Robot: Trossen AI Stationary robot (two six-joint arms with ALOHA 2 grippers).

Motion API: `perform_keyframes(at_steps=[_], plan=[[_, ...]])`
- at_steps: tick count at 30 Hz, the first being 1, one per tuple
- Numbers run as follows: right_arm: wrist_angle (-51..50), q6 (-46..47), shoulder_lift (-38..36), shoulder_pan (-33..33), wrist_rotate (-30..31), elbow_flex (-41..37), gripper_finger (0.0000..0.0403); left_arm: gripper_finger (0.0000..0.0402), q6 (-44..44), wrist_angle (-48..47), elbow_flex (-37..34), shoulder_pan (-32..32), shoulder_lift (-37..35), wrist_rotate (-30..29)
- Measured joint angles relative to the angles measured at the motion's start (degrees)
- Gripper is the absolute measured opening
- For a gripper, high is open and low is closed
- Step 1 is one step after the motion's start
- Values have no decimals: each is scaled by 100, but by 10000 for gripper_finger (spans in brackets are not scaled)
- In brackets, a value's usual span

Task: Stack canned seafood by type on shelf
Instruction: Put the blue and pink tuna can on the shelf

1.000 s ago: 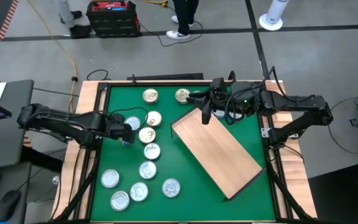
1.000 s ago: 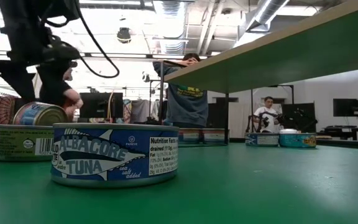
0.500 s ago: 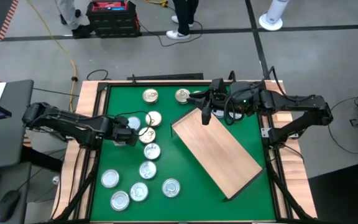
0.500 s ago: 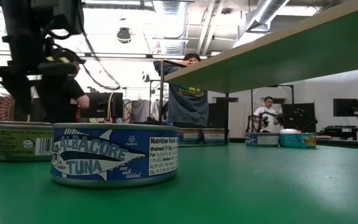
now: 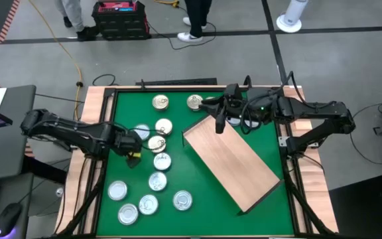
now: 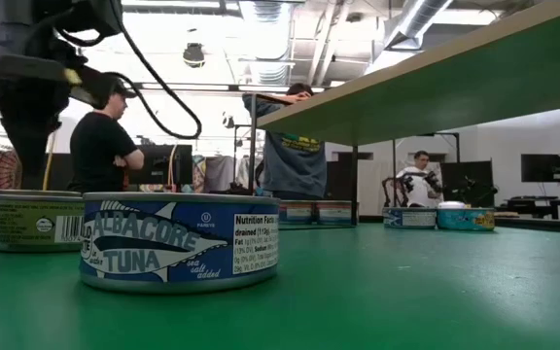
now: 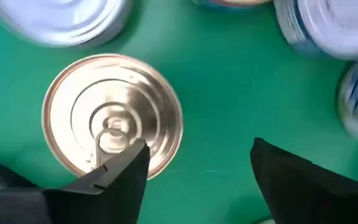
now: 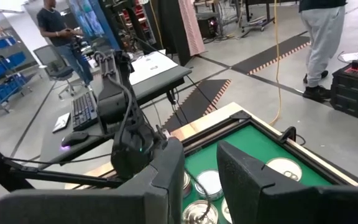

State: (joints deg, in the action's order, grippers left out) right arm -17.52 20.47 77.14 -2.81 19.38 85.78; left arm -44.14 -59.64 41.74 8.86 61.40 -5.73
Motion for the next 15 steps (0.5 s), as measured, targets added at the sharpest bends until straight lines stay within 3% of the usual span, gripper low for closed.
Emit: perform_keyframes(at_steps=[9, 15], plan=[[6, 44, 0, -4, 4, 0, 122, 181, 1002, -39, 0, 932, 1160, -1318], [11, 62, 0, -4, 7, 0, 122, 109, 1094, -84, 28, 1238, 1868, -1449]])
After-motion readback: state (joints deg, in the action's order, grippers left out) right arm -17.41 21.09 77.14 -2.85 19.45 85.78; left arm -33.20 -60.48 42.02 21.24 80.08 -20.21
